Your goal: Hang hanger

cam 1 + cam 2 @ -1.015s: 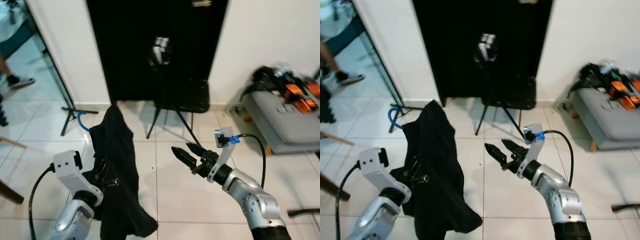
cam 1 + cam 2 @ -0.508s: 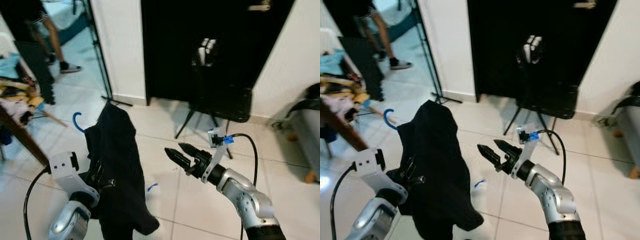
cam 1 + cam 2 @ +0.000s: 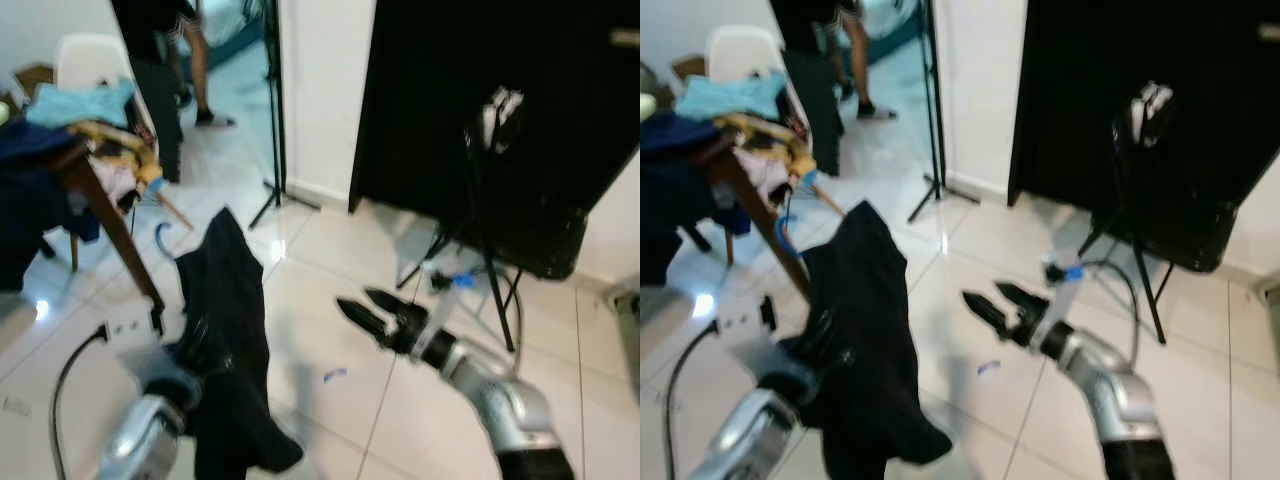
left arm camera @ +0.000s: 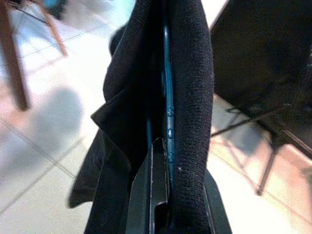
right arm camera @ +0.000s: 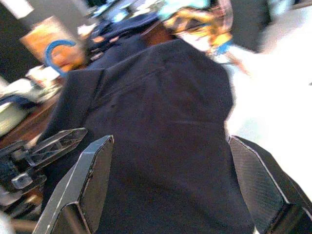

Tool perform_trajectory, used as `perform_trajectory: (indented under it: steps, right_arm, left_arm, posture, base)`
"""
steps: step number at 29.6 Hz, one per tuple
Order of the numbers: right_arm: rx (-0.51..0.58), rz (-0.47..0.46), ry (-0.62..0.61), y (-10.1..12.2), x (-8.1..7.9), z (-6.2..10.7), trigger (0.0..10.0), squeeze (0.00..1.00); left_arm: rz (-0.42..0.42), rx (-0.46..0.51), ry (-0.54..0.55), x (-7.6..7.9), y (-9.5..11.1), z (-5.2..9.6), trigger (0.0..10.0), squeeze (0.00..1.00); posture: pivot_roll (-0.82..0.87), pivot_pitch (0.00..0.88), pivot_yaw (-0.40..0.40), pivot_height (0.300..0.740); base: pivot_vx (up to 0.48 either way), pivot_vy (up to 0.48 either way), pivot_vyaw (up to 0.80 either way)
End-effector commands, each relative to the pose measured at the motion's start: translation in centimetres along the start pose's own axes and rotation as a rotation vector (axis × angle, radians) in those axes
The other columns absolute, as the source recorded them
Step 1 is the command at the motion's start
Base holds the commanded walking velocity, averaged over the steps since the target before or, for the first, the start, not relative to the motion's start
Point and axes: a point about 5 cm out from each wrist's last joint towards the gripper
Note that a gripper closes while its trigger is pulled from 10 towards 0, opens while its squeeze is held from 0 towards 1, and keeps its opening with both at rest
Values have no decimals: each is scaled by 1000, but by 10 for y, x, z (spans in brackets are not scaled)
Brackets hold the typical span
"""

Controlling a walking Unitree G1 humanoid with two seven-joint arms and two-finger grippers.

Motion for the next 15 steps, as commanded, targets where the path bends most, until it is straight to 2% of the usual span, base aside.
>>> perform_trajectory:
  steps: [1, 2, 3, 5, 8, 10, 11, 12, 15]
  right_arm:
    - [-16, -14, -8, -6, 1, 3, 10000, 0]
    - [-16, -14, -8, -6, 1, 3, 10000, 0]
    - [-14, -15, -8, -6, 1, 2, 10000, 0]
    - [-14, -15, -8, -6, 1, 2, 10000, 0]
    - [-4, -16, -7, -5, 1, 1, 10000, 0]
    - [-4, -16, -7, -5, 1, 1, 10000, 0]
    - [2, -22, -4, -4, 1, 1, 10000, 0]
    - [2, -22, -4, -4, 1, 1, 10000, 0]
    - [9, -13, 12, 3, 0, -5, 10000, 0]
  left_arm:
    - [-44, -8, -12, 2, 0, 0, 10000, 0]
    - [-44, -8, -12, 2, 0, 0, 10000, 0]
    - [-95, -20, -10, 2, -1, -2, 10000, 0]
    - [-95, -20, -10, 2, -1, -2, 10000, 0]
    - [-317, -64, -53, 11, -4, -10, 10000, 0]
    - [-317, -64, -53, 11, -4, -10, 10000, 0]
    - [-410, -64, -75, 16, -5, -13, 10000, 0]
    - [-410, -64, -75, 16, -5, -13, 10000, 0]
    - [-718, -11, -156, 35, -6, -20, 10000, 0]
  posture:
    - [-29, 100, 0, 740]
    - [-29, 100, 0, 740]
    - [-29, 97, 4, 740]
    - [-29, 97, 4, 740]
    - [-36, 87, 14, 740]
    - [-36, 87, 14, 740]
    - [-37, 83, 15, 740]
    - [-37, 83, 15, 740]
    - [-37, 72, 19, 740]
  base:
    - [0, 0, 731]
    - [0, 0, 731]
    - [0, 0, 731]
    - [0, 0, 731]
    - [0, 0, 721]
    - [0, 0, 725]
    - [0, 0, 719]
    - [0, 0, 719]
    - [0, 0, 231]
Point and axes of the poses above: a point about 5 cm out from each wrist's last joint towards the gripper, its own z axis pointing back from the gripper into the wrist, its own y axis along the axis of the wrist's last joint, x = y × z, and after that the axes turned 8 degrees about z, right-handed
